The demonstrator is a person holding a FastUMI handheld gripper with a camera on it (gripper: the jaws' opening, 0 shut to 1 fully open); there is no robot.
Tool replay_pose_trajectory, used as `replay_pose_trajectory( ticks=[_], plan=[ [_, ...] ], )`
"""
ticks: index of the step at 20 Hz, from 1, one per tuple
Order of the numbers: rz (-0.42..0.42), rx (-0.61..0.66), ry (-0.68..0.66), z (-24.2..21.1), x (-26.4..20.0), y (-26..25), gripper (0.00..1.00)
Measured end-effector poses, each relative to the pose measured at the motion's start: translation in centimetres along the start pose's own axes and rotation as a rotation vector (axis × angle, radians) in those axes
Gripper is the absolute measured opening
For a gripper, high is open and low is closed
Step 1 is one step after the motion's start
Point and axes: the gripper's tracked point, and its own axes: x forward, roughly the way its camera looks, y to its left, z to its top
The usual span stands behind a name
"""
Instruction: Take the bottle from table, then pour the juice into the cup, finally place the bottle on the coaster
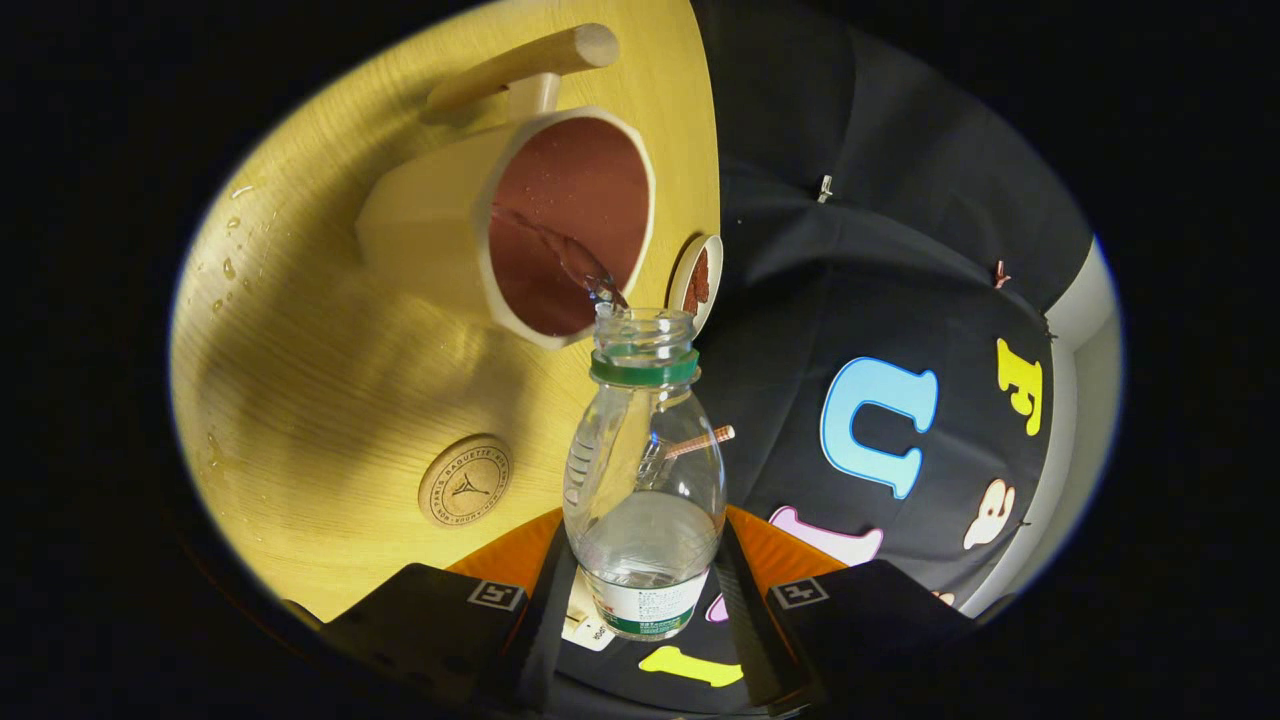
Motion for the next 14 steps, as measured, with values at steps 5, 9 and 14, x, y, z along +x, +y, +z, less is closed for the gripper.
replay_pose_trajectory(
  ticks=[5, 9, 14],
  plan=[
    [-0.004, -0.033, -0.010, -0.02, 0.16, -0.29, 0.74],
    [-0.007, -0.068, -0.023, 0.46, -0.02, -0.38, 0.74],
    [-0.011, -0.104, -0.014, 0.35, 0.40, -1.06, 0.74]
  ],
)
